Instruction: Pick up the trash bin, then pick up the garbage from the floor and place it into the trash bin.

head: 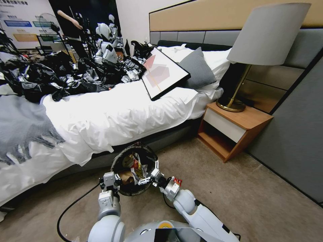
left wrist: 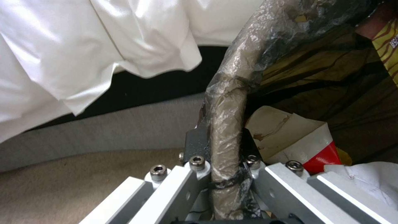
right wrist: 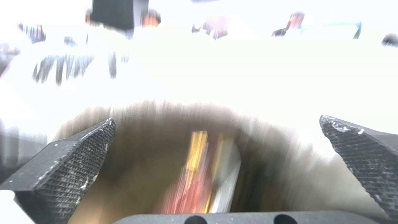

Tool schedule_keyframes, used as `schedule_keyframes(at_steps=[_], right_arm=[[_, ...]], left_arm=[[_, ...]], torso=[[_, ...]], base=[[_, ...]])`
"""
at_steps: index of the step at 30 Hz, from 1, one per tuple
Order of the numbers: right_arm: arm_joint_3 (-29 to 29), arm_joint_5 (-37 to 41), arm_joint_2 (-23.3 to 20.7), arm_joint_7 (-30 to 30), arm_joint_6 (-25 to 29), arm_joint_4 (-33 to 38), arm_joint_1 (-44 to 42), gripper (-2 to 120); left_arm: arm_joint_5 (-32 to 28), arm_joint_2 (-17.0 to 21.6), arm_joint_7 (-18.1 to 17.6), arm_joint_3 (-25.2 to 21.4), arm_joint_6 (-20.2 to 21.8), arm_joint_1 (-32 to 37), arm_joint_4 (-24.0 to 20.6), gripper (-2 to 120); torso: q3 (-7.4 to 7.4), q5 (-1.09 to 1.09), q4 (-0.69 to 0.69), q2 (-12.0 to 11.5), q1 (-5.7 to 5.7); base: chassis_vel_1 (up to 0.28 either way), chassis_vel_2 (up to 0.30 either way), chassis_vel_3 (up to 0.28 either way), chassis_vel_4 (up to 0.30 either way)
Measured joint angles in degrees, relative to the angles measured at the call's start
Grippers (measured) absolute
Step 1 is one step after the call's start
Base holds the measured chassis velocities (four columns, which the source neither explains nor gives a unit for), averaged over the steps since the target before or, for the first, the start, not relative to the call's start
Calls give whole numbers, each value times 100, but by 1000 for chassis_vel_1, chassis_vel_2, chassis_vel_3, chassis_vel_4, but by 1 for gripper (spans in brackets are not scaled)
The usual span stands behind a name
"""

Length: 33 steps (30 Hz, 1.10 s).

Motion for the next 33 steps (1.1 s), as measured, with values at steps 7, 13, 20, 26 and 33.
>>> schedule_keyframes(at_steps=[7,13,20,26,33], right_arm=[[398,59,161,221,-1,1274,-393,109],[869,-1,257,350,48,1859,-903,100],[1600,-6,356,609,78,2253,-1230,100],[2184,-64,422,873,-152,2316,-1385,100],[2537,-215,336,2000,-1615,2135,-1505,100]], left_arm=[[-77,38,57,-51,102,102,-51,0],[-169,86,173,-144,123,251,-70,0],[-248,95,273,-161,150,320,-68,0],[-274,108,277,-166,157,316,-56,0],[-379,129,272,-235,171,332,-77,0]], torso=[[0,0,0,0,0],[0,1,0,0,0],[0,1,0,0,0],[0,1,0,0,0],[0,0,0,0,0]], base=[[0,0,0,0],[0,0,0,0],[0,0,0,0],[0,0,0,0],[0,0,0,0]])
